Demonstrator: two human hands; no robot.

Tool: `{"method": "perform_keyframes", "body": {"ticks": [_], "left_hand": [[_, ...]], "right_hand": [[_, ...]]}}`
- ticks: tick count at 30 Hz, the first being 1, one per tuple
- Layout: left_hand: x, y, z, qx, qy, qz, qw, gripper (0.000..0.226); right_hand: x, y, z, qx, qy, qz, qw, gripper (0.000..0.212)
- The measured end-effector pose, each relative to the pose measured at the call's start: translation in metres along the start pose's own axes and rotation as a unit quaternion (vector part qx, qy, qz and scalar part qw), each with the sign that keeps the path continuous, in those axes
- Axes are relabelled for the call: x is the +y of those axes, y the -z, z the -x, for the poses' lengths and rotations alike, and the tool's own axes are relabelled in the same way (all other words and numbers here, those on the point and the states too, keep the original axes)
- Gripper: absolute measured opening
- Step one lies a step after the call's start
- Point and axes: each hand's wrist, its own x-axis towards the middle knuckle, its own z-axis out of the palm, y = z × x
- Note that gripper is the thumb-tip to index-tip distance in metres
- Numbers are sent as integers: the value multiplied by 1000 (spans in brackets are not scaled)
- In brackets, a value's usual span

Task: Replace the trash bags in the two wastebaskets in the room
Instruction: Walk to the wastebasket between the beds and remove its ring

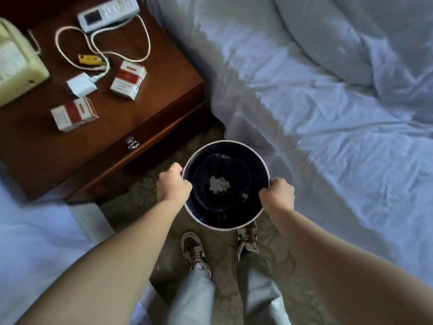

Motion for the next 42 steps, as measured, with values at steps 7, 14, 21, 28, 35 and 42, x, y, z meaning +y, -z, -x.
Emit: {"method": "perform_keyframes", "body": {"ticks": [7, 14, 21, 28, 35, 42], "left_hand": [[13, 90, 73, -35, -20, -40, 998, 21], [-16, 114, 136, -65, -26, -70, 995, 25], [-72, 52, 194, -59, 3, -74, 996, 33], [-117, -31, 220, -86, 14, -80, 993, 29], [-151, -138, 164, -118, 33, -72, 990, 42], [-179, -214, 98, -123, 49, -53, 990, 57]], "right_hand": [[-14, 60, 93, 3, 3, -15, 1000, 17], [17, 65, 157, -36, 7, -8, 999, 20], [100, 32, 183, -65, -29, -3, 997, 21], [179, -10, 171, -82, -79, 13, 993, 19], [220, -94, 90, -100, -143, 35, 984, 32], [240, -169, 10, -97, -159, 51, 981, 34]]}}
